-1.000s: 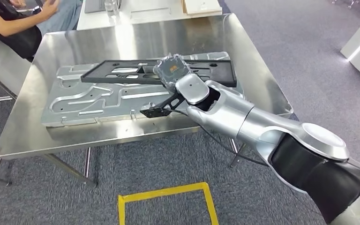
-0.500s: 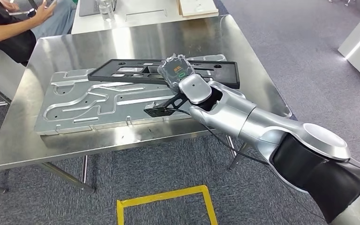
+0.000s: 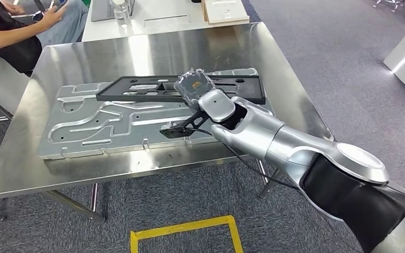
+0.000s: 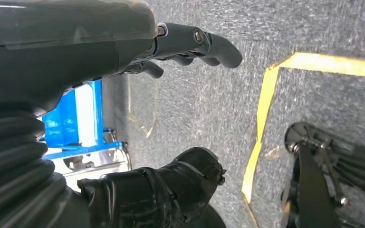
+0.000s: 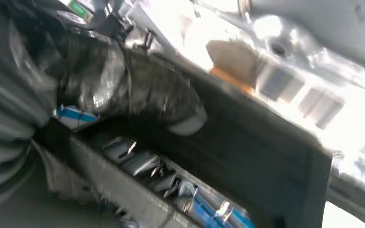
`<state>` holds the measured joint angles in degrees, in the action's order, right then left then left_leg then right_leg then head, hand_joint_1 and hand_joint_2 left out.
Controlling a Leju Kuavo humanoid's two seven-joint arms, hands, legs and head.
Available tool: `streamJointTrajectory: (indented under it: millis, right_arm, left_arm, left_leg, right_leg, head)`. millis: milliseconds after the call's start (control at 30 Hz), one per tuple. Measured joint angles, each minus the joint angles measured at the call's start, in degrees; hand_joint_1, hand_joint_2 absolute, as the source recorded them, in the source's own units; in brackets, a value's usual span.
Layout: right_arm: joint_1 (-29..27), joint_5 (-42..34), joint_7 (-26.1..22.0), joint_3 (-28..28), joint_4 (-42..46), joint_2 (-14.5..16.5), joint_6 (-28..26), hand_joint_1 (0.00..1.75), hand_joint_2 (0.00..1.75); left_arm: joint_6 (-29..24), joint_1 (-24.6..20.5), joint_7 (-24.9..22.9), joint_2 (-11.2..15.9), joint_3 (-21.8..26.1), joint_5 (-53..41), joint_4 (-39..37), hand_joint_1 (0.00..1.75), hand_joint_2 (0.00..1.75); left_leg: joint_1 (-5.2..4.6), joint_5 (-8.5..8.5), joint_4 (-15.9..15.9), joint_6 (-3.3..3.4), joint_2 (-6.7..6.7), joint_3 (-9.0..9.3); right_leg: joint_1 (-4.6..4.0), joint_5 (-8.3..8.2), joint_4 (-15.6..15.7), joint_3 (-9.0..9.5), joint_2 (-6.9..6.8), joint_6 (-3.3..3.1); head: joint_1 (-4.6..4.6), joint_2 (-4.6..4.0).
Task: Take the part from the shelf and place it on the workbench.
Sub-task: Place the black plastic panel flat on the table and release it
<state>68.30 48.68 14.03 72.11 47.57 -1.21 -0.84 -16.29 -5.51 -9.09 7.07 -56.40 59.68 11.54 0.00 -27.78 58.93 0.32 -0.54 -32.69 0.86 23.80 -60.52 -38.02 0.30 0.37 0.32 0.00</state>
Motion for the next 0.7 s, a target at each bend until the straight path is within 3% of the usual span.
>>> streamJointTrajectory:
  millis: [67,133,200,233,267,300,333,400,433,500,600,633,700]
  right_arm:
    - [-0.1,0.0,-0.1,0.0,-0.3,0.1,0.0,1.75,1.75]
    - [-0.1,0.0,-0.1,0.0,-0.4,0.3,-0.1,1.75,1.75]
    - [-0.2,0.0,-0.1,0.0,-0.6,0.5,-0.1,1.75,1.75]
    - [-0.4,0.0,-0.1,0.0,-0.6,0.6,-0.1,1.75,1.75]
    - [-0.6,0.0,-0.2,0.0,-0.7,0.6,-0.1,1.75,1.75]
    - [-0.8,-0.1,-0.2,0.0,-0.8,0.6,0.0,1.75,1.75]
    - [-0.8,-0.1,-0.2,0.0,-0.9,0.7,0.0,1.75,1.75]
    - [-0.8,-0.1,-0.2,0.0,-1.0,0.9,0.0,1.75,1.75]
    - [-0.7,-0.1,-0.2,0.0,-1.1,0.9,0.0,1.75,1.75]
    - [-0.6,-0.1,-0.2,0.0,-1.2,1.0,0.0,1.75,1.75]
    - [-0.6,-0.1,-0.3,0.0,-1.3,1.2,0.1,1.75,1.75]
    - [-0.5,-0.1,-0.3,0.0,-1.4,1.3,0.1,1.75,1.75]
    - [-0.4,-0.1,-0.3,0.0,-1.4,1.3,0.2,1.75,1.75]
  left_arm:
    - [0.0,0.0,-0.1,0.0,0.0,0.1,0.0,0.0,1.75]
    - [0.0,0.0,-0.2,0.0,0.0,0.2,0.0,0.0,1.75]
    - [0.0,0.0,-0.2,0.0,0.0,0.2,0.0,0.0,1.75]
    - [0.0,0.0,-0.2,0.0,0.0,0.2,0.0,0.0,1.75]
    - [0.1,0.0,-0.2,0.0,0.0,0.3,0.0,0.0,1.75]
    - [0.1,0.1,-0.2,0.0,0.0,0.3,0.0,0.0,1.75]
    - [0.1,0.2,-0.2,0.0,0.0,0.3,0.0,0.0,1.75]
    - [0.1,0.3,-0.2,0.0,0.0,0.4,0.0,0.0,1.75]
    - [0.1,0.3,-0.3,0.0,0.0,0.4,0.0,0.0,1.75]
    - [0.1,0.1,-0.3,0.0,0.0,0.3,0.0,0.0,1.75]
    - [0.1,0.1,-0.3,0.0,0.0,0.4,0.0,0.0,1.75]
    - [0.1,0.1,-0.3,0.0,0.0,0.4,0.0,0.0,1.75]
    - [0.1,0.1,-0.3,0.0,-0.1,0.4,0.0,0.0,1.75]
  left_leg:
    - [0.11,-0.51,0.2,-0.48,0.08,-0.02]
    - [0.24,-2.4,3.9,-1.08,0.19,-1.71]
    - [0.36,-5.13,11.5,-1.54,0.24,-5.83]
    - [0.4,-5.77,14.7,-1.63,0.24,-7.98]
    - [0.42,-5.31,16.3,-1.63,0.24,-9.4]
    - [0.42,-3.65,15.4,-1.51,0.24,-9.68]
    - [0.42,-1.09,12.3,-1.3,0.23,-8.83]
    - [0.21,3.34,4.2,-0.71,0.22,-5.79]
    - [0.0,4.22,1.4,-0.39,0.22,-4.56]
    - [-0.47,3.93,-0.3,0.07,0.21,-3.6]
    - [-0.25,4.01,-1.6,0.78,0.33,-2.5]
    - [-0.09,4.09,-2.1,1.03,0.4,-2.01]
    - [0.01,3.85,-2.3,1.52,0.46,-1.52]
  right_leg:
    - [0.11,0.16,0.2,0.3,0.06,-0.69]
    - [0.34,0.35,0.5,0.83,0.13,-1.28]
    - [0.27,0.74,0.6,1.32,0.18,-1.62]
    - [0.21,0.98,0.6,1.61,0.19,-1.7]
    - [0.15,1.27,0.6,1.97,0.21,-1.72]
    - [0.11,1.57,0.6,2.39,0.23,-1.7]
    - [0.08,1.88,0.6,2.89,0.26,-1.65]
    - [-0.01,2.46,0.7,3.71,0.32,-1.41]
    - [-0.03,2.65,0.8,3.91,0.37,-1.2]
    - [-0.02,2.82,1.0,4.04,0.41,-0.62]
    - [-0.07,3.6,0.3,3.97,0.31,0.24]
    - [-0.16,4.54,-1.6,3.09,0.26,0.4]
    - [-0.25,7.3,-8.8,-0.94,0.16,0.52]
  head:
    - [-0.07,-0.01]
    - [-0.21,-0.01]
    - [-0.31,-0.01]
    - [-0.3,-0.02]
    - [-0.3,-0.01]
    - [-0.3,-0.01]
    - [-0.3,-0.01]
    - [-0.28,-0.01]
    - [-0.27,-0.01]
    - [-0.24,-0.01]
    - [-0.12,0.0]
    - [-0.03,0.0]
    - [0.1,-0.01]
